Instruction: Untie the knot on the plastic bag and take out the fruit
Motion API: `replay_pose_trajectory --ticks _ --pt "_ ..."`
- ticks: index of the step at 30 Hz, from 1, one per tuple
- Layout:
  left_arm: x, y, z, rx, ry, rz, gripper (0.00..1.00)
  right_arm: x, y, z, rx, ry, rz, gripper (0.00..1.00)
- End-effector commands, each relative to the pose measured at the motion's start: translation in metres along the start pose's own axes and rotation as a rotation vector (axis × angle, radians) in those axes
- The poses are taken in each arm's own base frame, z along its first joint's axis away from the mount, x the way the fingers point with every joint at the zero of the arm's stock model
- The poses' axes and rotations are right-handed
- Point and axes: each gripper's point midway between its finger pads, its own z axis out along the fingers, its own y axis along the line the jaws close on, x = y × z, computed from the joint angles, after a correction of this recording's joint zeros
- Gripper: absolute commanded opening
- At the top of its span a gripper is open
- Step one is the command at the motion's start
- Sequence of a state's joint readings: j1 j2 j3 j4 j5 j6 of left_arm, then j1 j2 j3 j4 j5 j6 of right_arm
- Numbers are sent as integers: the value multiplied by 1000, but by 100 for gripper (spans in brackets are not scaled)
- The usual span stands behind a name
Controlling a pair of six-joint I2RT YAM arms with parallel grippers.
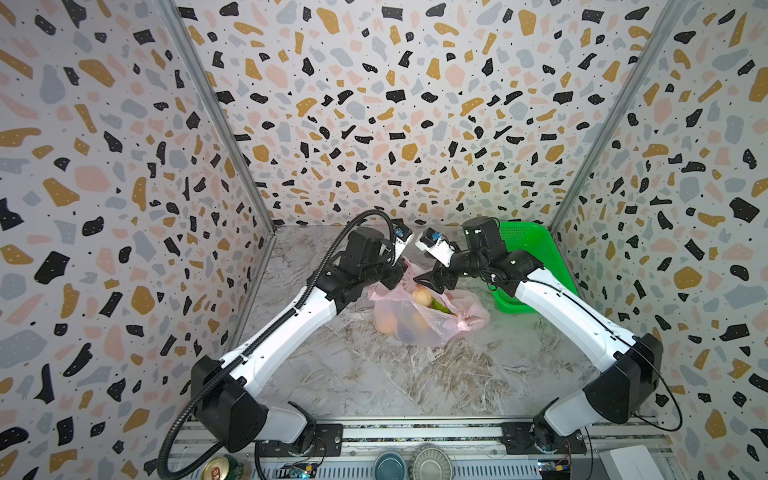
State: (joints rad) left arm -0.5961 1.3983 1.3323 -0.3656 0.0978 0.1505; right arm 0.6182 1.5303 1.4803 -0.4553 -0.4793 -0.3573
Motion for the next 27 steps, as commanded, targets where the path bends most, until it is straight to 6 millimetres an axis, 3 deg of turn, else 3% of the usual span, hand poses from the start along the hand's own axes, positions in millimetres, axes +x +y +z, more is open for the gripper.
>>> replay_pose_trajectory --ticks 1,3,5,6,7,8,10,11,13,14,16,22,27 --pt "-27 0 -12 5 -102 23 0 3 8 3 -35 -19 1 82" --pt "-27 0 -12 6 -107 19 0 13 7 16 -41 2 24 75" --pt "-29 -1 -14 8 -118 19 0 24 -2 28 -7 41 51 58" --pt "-29 -1 -15 5 -124 15 0 30 -12 33 37 69 69 40" --pt "-30 -1 -16 5 -129 12 0 36 -24 36 101 92 92 15" --pt "-29 -1 -15 4 -128 11 0 39 -35 35 157 102 108 0" --pt "-24 1 -13 -8 -112 3 3 36 -53 25 248 81 140 0" --pt "-22 2 -12 -13 -106 0 14 33 -59 18 272 63 158 0" --pt "-20 4 -12 -26 -100 -13 57 25 -67 4 302 34 184 0" --pt "-20 5 -14 -32 -103 -18 69 23 -69 -1 311 35 189 0" --pt "-25 8 -20 -52 -126 -38 82 19 -72 -9 331 48 199 0" --pt "-38 5 -32 -35 -167 -104 100 10 -71 -19 333 61 243 0" --pt "-31 -18 -23 -7 -93 -106 100 3 -76 -22 349 49 267 0"
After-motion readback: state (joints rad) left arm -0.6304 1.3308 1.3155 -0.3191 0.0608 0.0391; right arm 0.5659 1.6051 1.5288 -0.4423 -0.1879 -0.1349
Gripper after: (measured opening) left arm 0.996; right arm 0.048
